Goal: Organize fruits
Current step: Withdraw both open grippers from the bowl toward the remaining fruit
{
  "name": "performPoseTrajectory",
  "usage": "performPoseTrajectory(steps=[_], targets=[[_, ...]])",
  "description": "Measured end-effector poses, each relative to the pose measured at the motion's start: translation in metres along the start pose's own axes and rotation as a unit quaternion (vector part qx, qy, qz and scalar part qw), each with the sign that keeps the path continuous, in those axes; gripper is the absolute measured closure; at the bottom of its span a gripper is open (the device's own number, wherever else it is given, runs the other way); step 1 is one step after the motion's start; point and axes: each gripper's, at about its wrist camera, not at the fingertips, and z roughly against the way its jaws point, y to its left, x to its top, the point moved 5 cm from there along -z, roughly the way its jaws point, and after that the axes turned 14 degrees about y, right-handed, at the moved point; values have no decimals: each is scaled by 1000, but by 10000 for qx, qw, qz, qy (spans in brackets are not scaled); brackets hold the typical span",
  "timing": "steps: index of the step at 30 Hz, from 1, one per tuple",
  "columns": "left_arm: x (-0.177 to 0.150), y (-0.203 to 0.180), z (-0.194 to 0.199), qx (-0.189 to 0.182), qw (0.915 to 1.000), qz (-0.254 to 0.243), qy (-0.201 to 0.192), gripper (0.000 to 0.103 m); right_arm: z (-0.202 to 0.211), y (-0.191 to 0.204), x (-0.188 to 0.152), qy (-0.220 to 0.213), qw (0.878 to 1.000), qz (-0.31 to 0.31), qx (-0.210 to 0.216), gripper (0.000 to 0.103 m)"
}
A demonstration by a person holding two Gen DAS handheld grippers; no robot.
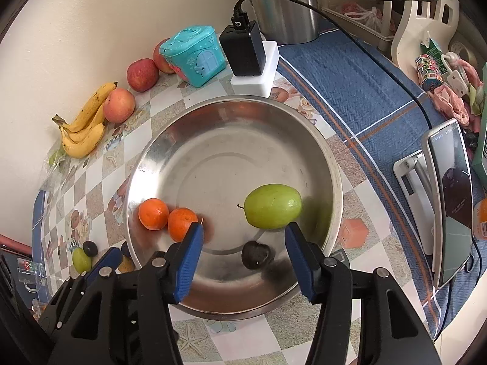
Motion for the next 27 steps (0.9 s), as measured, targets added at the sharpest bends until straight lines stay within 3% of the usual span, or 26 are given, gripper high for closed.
performPoseTrajectory(steps=[7, 15, 27], targets=[[-2, 53, 1, -65, 9937, 1086, 256, 34, -4, -3, 0, 60, 10000, -58, -42, 43], [-8, 117, 23, 38, 9778, 2094, 71, 26, -4, 9, -3, 57, 9999, 129, -76, 43], [-20, 173, 58, 247, 9612, 2727, -335, 21, 9, 60, -15, -125, 9965, 824, -19, 43]])
